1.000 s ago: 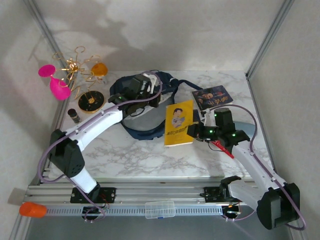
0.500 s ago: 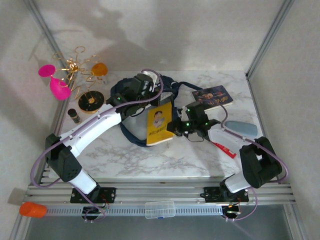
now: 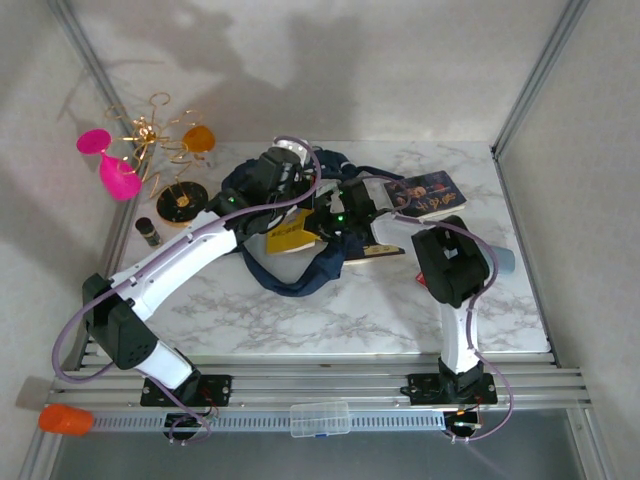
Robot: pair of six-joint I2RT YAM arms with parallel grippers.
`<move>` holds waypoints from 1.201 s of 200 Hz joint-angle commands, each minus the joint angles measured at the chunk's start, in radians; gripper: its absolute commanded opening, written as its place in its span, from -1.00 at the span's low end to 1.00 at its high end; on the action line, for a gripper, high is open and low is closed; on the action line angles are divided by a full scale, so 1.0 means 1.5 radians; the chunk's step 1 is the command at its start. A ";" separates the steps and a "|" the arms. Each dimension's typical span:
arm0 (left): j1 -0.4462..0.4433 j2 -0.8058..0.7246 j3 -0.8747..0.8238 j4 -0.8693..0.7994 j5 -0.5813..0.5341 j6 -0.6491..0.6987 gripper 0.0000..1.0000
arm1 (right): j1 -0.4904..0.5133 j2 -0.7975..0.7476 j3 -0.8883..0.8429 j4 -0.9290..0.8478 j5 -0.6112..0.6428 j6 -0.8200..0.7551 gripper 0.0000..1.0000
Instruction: Pack books, pencil case, and school supplies into a backpack
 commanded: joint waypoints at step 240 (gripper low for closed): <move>0.004 -0.045 -0.038 0.015 -0.039 -0.004 -1.00 | 0.037 -0.097 -0.091 0.053 0.224 -0.063 -0.60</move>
